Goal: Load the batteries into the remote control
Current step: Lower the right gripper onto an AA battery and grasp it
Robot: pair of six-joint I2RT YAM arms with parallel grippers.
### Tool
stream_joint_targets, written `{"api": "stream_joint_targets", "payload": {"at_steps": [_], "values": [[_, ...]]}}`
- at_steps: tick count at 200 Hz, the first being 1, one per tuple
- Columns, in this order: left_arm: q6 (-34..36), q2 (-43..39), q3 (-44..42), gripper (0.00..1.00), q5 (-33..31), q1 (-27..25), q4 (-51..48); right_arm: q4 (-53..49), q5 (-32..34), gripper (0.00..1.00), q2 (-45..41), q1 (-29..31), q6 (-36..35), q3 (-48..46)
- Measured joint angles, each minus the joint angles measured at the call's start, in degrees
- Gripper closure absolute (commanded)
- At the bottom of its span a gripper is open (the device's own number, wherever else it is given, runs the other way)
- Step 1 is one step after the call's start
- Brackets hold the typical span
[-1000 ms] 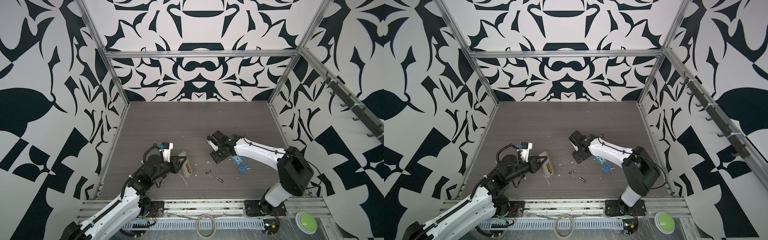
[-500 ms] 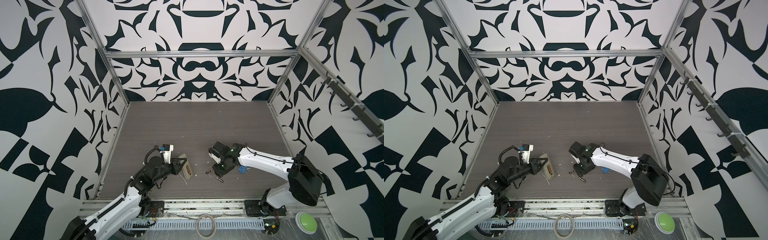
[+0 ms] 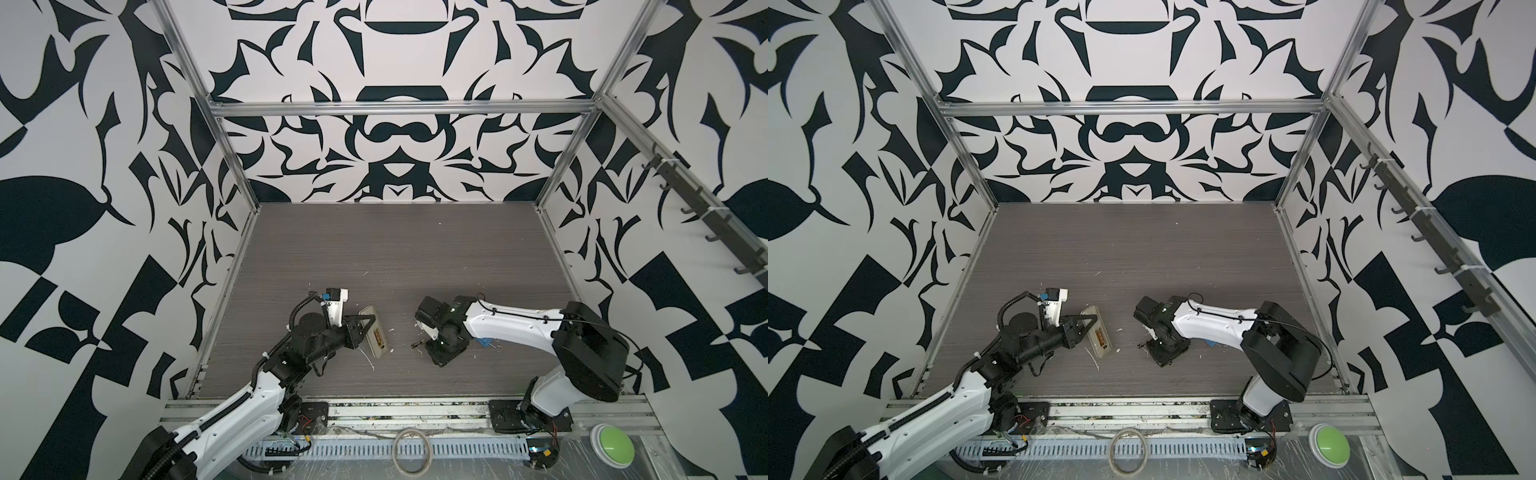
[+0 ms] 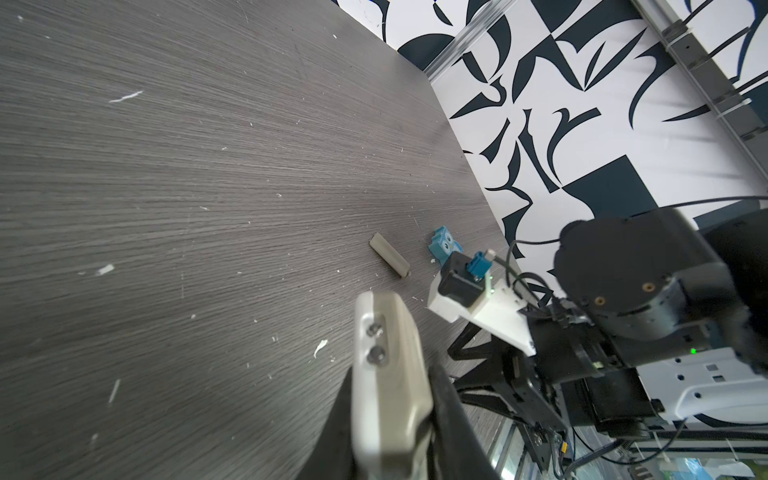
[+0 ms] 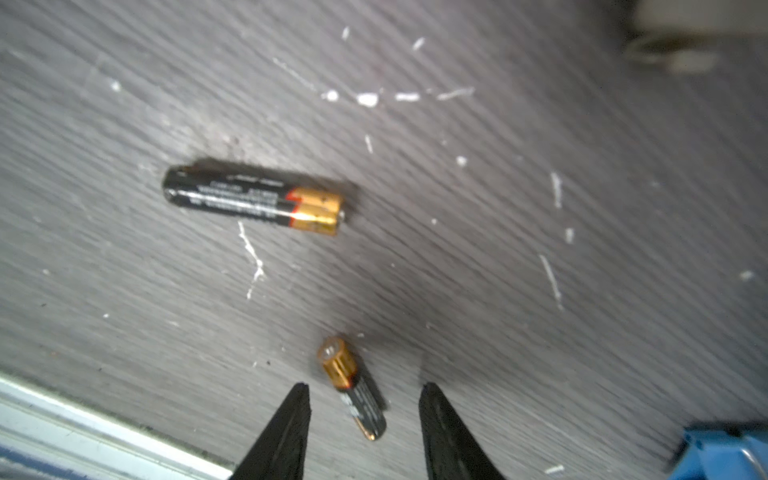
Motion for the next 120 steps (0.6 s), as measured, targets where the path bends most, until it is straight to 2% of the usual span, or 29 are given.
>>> {"api": "stream_joint_targets", "payload": {"at_steps": [52, 120], "values": [[-0.2, -0.1, 0.0, 1.00, 0.0, 0.0, 0.3, 0.7, 0.5, 0.67, 1.2, 0.7, 0.7, 0.3], [-0.2, 0.0, -0.9, 1.00, 0.0, 0.0, 0.9, 0.3, 1.4, 0.74, 2.0, 1.2, 0.6, 1.0]]}}
